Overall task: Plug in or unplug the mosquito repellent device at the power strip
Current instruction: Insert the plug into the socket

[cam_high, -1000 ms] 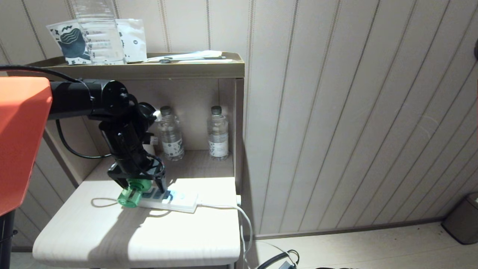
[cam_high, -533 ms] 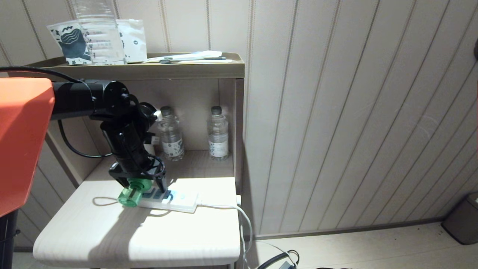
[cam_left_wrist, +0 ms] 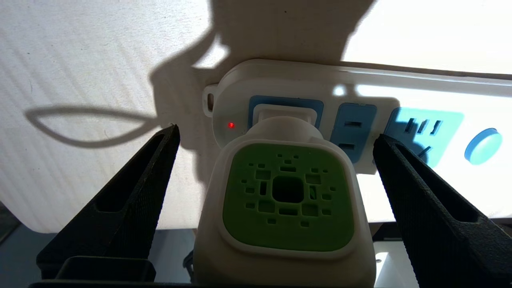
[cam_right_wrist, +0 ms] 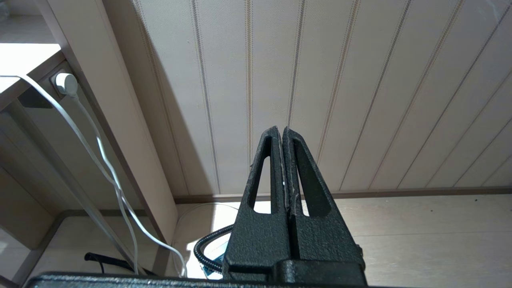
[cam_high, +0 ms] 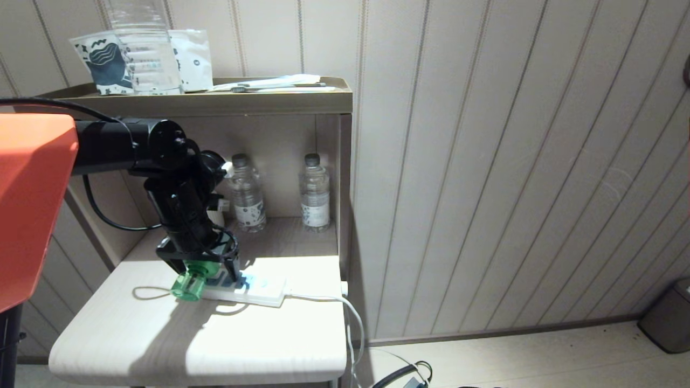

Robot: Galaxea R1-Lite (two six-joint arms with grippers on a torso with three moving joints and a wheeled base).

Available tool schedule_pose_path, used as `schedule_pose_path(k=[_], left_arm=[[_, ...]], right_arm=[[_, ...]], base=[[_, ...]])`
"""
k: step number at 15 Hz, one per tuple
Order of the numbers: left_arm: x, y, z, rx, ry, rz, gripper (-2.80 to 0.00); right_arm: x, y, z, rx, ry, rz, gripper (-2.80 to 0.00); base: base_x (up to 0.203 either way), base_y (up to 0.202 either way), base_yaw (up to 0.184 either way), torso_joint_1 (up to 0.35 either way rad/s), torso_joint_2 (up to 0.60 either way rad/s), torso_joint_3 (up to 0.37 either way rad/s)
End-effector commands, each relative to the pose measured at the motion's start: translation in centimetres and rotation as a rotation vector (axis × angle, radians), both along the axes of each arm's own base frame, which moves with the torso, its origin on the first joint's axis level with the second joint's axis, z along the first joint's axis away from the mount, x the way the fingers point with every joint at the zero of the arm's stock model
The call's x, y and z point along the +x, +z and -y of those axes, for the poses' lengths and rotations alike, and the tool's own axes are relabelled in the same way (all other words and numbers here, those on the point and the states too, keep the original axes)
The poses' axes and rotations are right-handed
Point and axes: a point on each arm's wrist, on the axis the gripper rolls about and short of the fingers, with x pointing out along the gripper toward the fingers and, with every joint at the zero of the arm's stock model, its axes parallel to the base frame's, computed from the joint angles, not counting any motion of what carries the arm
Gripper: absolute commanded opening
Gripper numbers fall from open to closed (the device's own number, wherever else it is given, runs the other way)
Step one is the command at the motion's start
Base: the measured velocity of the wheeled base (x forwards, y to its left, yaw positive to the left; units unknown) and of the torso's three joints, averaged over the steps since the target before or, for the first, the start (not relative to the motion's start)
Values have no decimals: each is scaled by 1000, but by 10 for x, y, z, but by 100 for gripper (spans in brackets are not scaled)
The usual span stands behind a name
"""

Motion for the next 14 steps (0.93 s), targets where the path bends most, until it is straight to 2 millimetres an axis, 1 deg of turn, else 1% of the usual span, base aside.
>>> schedule_pose_path(k=[1,8,14], left_arm=[[3,-6,1,2,3,-10,0],[6,-8,1,0,10,6,0],[6,-16,2,10,7,-25,0]], right_arm=[[0,0,0,0,1,-1,-280],[0,0,0,1,1,-1,-280],[0,0,0,1,1,-1,-280]], base=[[0,0,0,0,0,0],[0,0,0,0,0,0],[0,0,0,0,0,0]])
